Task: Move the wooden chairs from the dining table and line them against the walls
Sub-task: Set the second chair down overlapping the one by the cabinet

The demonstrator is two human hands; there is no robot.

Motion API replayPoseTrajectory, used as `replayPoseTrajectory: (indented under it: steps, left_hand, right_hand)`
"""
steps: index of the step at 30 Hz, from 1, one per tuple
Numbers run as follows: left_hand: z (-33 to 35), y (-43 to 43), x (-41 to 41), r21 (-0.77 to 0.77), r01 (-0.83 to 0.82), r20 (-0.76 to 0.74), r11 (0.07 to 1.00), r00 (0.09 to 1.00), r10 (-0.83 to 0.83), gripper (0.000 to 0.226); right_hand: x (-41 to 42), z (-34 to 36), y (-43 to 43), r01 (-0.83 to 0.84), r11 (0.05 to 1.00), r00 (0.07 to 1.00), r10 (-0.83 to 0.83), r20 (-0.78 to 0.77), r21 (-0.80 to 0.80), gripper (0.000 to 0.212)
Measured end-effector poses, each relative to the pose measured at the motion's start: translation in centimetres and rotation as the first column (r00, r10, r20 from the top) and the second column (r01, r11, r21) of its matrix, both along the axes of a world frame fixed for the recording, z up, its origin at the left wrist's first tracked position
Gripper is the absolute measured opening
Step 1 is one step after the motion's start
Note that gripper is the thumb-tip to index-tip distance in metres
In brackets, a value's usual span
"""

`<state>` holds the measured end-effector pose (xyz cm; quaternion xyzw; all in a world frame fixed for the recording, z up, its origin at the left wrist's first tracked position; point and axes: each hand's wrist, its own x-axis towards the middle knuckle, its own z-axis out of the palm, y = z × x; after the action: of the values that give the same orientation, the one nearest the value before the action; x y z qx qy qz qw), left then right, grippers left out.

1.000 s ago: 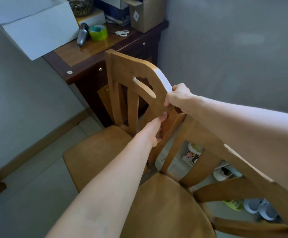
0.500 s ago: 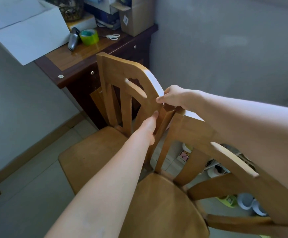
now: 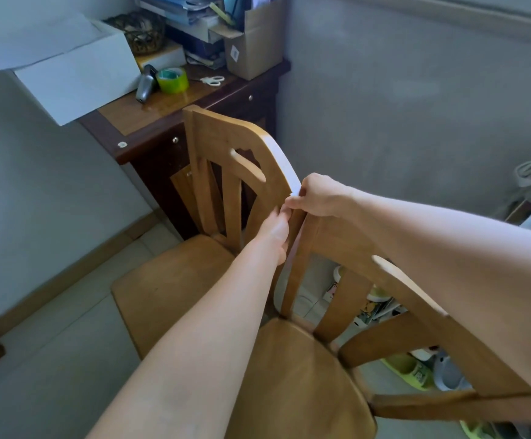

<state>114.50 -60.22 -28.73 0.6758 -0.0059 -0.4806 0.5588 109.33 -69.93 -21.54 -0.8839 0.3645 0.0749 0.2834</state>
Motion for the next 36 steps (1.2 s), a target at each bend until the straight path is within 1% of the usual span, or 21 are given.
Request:
replayPoseTrajectory:
  steps: [4,7,11,15,18,21,24,27,30,34,36]
  left_hand:
    - [0.5,0.2,-0.3,0.024,0.008,0.024,1.0,1.0,-0.009,0.056]
    - [1.4,0.5,-0.6,0.048,0.0,0.025,0.999,1.0,-0.001,0.051]
    - [3.2,1.7,-1.5,0.045,-0.08,-0.027,0.996,0.996,0.081,0.045]
    - [4.3,3.8,-3.0,0.008,-0.178,-0.066,0.984,0.982,0.178,0.051]
    - [5.0,5.2,-3.8,-0.04,-0.264,-0.135,0.964,0.957,0.256,0.053]
    - [5.9,6.7,-5.2,-0.123,-0.34,-0.233,0.932,0.923,0.306,0.052]
    - [6.9,8.2,-6.4,-0.174,-0.398,-0.267,0.901,0.899,0.346,0.05]
    - [8.0,10.0,-7.1,-0.202,-0.441,-0.258,0.875,0.886,0.387,0.048]
    - [9.0,12.9,-7.6,-0.228,-0.462,-0.248,0.857,0.879,0.407,0.047]
    - [10.0,19.4,-8.3,-0.248,-0.487,-0.228,0.837,0.869,0.438,0.046]
    - [10.4,23.1,-8.7,-0.256,-0.511,-0.223,0.821,0.857,0.464,0.045]
  right_hand:
    - [0.0,-0.5,0.4,0.025,0.999,1.0,-0.025,0.009,-0.03,0.037]
    - [-0.6,-0.8,1.2,0.032,0.998,0.999,-0.031,0.023,-0.056,0.038]
    - [-1.7,-0.4,2.1,0.038,0.993,0.996,-0.027,0.088,-0.115,0.036]
    - [-3.0,0.5,3.1,0.016,0.984,0.992,0.007,0.128,-0.175,0.037]
    - [-4.0,0.9,4.2,0.013,0.985,0.985,0.017,0.171,-0.174,0.038]
    - [-4.7,1.4,5.4,0.044,0.994,0.972,-0.02,0.234,-0.1,0.028]
    - [-5.5,2.4,6.9,0.067,0.996,0.957,-0.049,0.285,-0.053,0.016]
    - [-6.1,3.8,8.6,0.063,0.998,0.946,-0.057,0.318,-0.011,0.016]
    - [-6.7,5.1,10.9,0.068,0.993,0.926,-0.097,0.365,0.092,0.014]
    - [-7.8,6.2,16.1,0.056,0.974,0.894,-0.147,0.422,0.219,0.019]
    - [-8.4,6.4,19.1,0.061,0.965,0.88,-0.174,0.443,0.257,0.014]
